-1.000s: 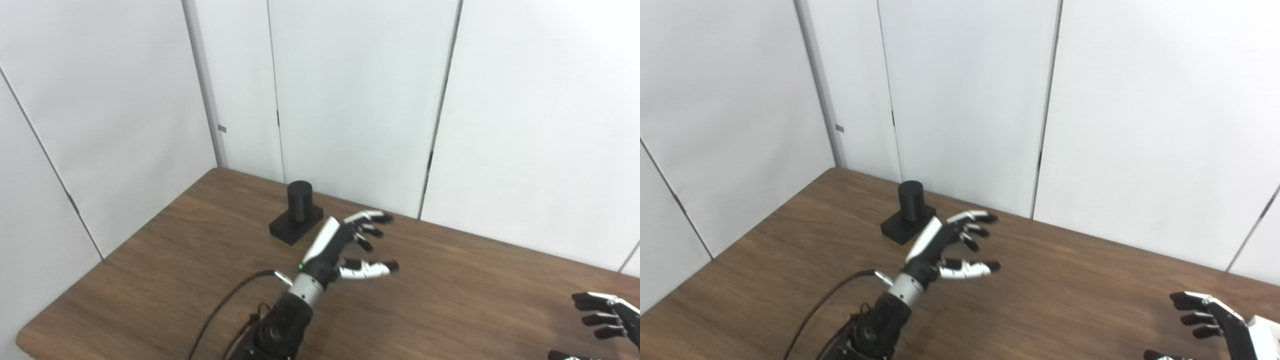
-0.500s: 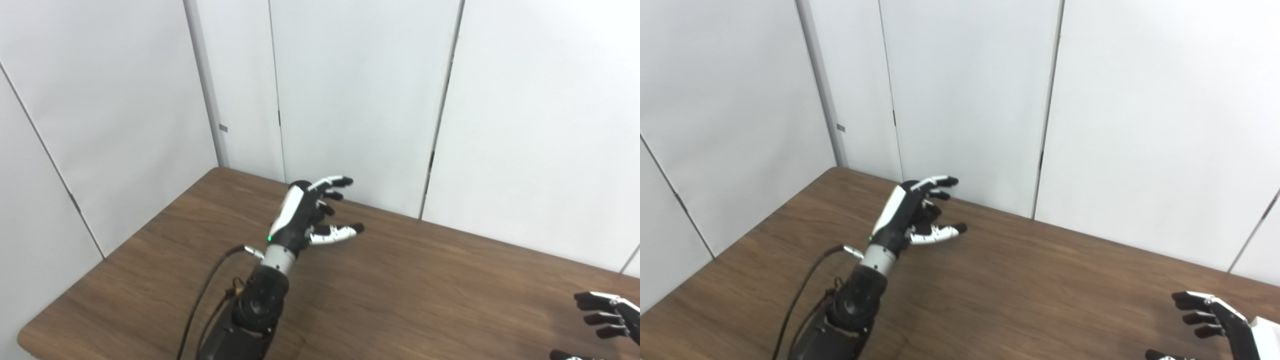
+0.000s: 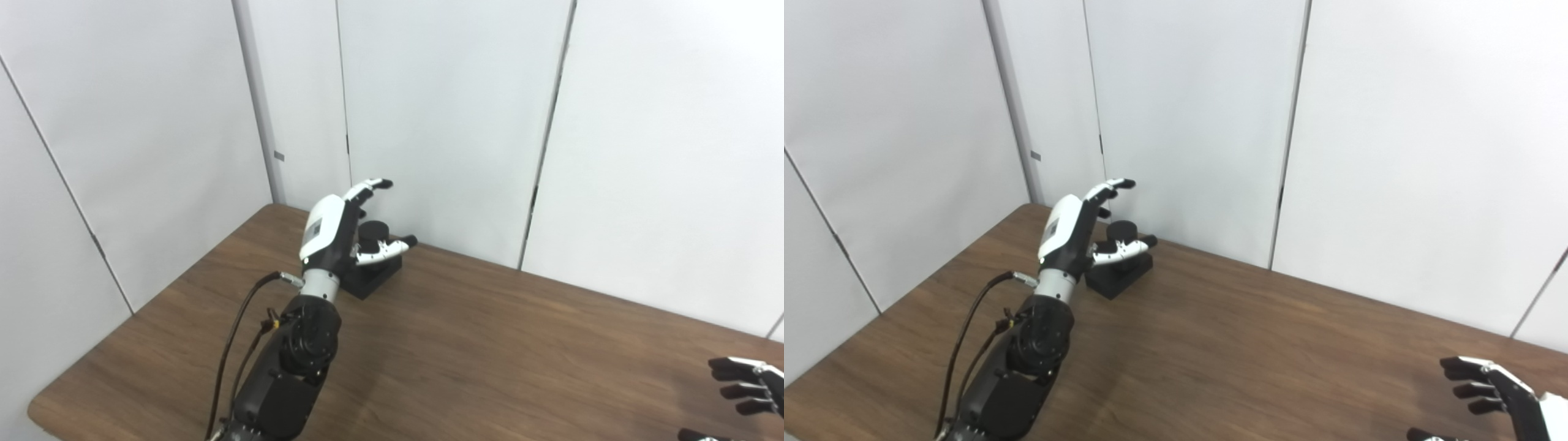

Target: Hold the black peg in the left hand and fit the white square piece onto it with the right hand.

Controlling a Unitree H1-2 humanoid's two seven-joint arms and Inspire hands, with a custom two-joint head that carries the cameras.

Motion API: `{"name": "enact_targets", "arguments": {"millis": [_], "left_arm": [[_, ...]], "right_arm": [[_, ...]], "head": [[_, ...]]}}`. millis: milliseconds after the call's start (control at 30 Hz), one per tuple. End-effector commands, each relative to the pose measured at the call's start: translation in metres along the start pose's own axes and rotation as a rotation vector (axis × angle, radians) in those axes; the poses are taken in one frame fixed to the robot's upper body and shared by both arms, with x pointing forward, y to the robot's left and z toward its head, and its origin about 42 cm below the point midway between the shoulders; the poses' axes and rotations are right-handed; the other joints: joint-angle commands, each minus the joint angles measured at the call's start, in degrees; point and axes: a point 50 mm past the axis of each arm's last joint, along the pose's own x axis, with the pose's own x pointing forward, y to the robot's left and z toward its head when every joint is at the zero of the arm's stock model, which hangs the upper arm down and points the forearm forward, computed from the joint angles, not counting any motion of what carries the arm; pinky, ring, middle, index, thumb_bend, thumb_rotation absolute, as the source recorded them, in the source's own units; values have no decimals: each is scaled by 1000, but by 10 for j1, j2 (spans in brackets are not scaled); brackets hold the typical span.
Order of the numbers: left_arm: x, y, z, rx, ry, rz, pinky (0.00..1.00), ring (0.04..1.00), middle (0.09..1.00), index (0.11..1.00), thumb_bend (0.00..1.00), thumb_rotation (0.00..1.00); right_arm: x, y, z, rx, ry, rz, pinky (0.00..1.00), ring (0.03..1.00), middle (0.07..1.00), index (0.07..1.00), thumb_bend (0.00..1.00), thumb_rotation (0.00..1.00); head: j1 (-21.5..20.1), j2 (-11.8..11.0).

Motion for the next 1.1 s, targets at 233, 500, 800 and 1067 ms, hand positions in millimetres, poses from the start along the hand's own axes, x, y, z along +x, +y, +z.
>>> {"name": "enact_targets", "arguments": {"millis": [233,500,800,1067], "left_arm": [[33,29,9,99,-44,114,663,855,894,824,859,234],[39,25,4,285,80,88,758,909,919,819,974,372],[42,15,2,462,212,10,859,974,978,828,1000,548],[42,10,-11,539,288,-59,910,998,999,805,1000,611]], "right_arm": [[9,-15,21,-5,-61,-41,549,623,675,665,740,0],[10,-16,23,-7,-62,-42,534,614,671,663,741,0],[9,-15,25,-1,-61,-35,545,623,680,672,733,0],[9,-16,27,-5,-59,-38,564,625,676,670,737,0]], "head": [[1,4],[4,7],[5,12],[4,16]]}}
